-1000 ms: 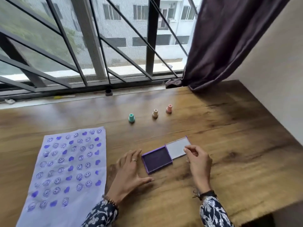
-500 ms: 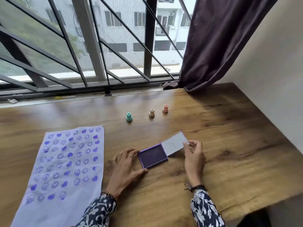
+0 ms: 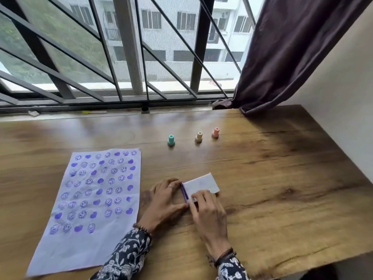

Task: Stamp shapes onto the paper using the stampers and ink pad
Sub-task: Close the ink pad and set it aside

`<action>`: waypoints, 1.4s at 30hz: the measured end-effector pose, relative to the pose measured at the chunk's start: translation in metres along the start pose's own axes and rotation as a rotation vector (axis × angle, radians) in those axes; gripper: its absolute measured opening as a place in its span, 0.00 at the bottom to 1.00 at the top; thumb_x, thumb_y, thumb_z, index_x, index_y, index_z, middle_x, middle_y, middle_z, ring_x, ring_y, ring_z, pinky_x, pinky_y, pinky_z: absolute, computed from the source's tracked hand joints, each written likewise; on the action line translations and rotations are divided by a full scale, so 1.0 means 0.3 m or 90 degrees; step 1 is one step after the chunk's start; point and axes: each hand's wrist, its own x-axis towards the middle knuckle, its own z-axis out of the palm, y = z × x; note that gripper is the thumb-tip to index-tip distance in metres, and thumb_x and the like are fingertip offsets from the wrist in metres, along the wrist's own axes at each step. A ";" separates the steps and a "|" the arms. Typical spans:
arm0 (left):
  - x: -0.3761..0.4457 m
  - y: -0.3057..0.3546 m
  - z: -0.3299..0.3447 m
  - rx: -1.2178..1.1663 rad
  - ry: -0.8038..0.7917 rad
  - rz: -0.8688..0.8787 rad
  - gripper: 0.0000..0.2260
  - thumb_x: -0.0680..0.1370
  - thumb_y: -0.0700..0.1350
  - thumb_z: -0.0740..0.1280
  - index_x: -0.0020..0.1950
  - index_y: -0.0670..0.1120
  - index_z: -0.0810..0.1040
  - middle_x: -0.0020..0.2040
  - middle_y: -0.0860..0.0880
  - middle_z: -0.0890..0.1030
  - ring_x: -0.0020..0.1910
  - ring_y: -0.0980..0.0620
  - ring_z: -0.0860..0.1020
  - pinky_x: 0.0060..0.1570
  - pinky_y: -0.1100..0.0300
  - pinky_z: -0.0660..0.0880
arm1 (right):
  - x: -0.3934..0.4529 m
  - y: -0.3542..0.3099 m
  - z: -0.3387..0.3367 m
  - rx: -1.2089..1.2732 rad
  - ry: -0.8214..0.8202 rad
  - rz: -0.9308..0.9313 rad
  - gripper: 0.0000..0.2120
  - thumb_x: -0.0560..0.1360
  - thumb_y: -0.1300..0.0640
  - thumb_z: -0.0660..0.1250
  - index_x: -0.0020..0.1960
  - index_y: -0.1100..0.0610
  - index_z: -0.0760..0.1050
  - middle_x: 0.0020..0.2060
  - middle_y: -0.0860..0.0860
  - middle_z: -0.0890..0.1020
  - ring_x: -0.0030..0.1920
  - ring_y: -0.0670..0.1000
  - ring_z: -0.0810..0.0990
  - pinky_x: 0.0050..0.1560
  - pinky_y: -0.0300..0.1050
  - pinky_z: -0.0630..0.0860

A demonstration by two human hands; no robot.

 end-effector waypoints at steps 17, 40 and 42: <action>-0.002 -0.007 0.001 -0.019 -0.002 0.008 0.31 0.66 0.54 0.73 0.66 0.51 0.68 0.66 0.51 0.69 0.66 0.52 0.64 0.65 0.55 0.53 | 0.121 -0.006 0.004 0.013 -0.136 0.292 0.33 0.65 0.39 0.67 0.61 0.59 0.66 0.59 0.60 0.71 0.58 0.60 0.71 0.58 0.50 0.69; 0.006 -0.014 0.002 -0.050 -0.012 0.005 0.32 0.65 0.55 0.74 0.65 0.48 0.70 0.65 0.48 0.70 0.67 0.49 0.65 0.69 0.48 0.56 | 0.113 0.001 0.013 0.096 -0.131 0.289 0.29 0.63 0.43 0.73 0.58 0.54 0.69 0.55 0.53 0.75 0.57 0.56 0.74 0.52 0.49 0.71; 0.003 -0.001 -0.007 -0.057 -0.015 -0.003 0.32 0.65 0.55 0.74 0.66 0.48 0.69 0.65 0.48 0.70 0.67 0.49 0.65 0.69 0.49 0.56 | 0.105 0.021 0.012 0.128 -0.121 0.288 0.28 0.64 0.44 0.73 0.59 0.53 0.71 0.56 0.51 0.76 0.58 0.55 0.74 0.53 0.47 0.71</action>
